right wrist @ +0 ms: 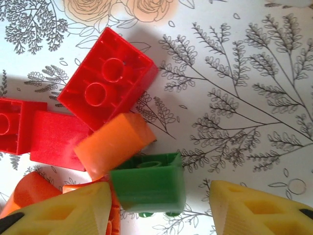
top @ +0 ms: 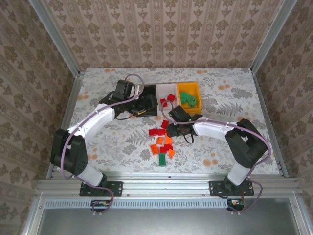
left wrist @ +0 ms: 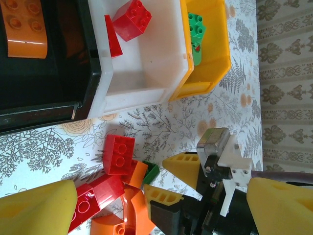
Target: Sort the legos into containers by color
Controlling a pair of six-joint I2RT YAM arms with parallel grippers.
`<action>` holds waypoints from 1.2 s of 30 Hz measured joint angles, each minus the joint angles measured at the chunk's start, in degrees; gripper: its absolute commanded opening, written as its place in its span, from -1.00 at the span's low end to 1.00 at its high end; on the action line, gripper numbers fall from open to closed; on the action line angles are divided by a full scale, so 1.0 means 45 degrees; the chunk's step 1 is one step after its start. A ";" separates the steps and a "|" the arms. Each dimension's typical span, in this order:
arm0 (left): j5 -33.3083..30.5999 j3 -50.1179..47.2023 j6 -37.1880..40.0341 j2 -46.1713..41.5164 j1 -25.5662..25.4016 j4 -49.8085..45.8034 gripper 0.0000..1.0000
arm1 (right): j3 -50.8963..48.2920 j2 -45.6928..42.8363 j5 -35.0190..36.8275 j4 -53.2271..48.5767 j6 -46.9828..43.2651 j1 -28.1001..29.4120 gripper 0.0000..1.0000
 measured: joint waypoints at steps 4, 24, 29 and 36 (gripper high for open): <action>0.0000 0.0000 0.0000 0.0000 0.0000 0.0000 0.83 | -0.0107 0.0102 0.0063 0.0432 0.0024 -0.0005 0.12; 0.0000 0.0000 0.0000 0.0000 -0.0024 0.0000 0.83 | -0.1214 -0.0622 0.1175 0.0282 0.0049 -0.0612 0.13; 0.0000 0.0000 0.0000 0.0010 -0.0039 0.0000 0.83 | -0.1209 -0.0238 0.1515 0.0282 0.0141 -0.0612 -0.34; 0.0000 0.0000 0.0000 0.0019 -0.0049 0.0000 0.83 | -0.0738 -0.0933 0.2419 -0.0185 -0.0121 -0.0680 -0.43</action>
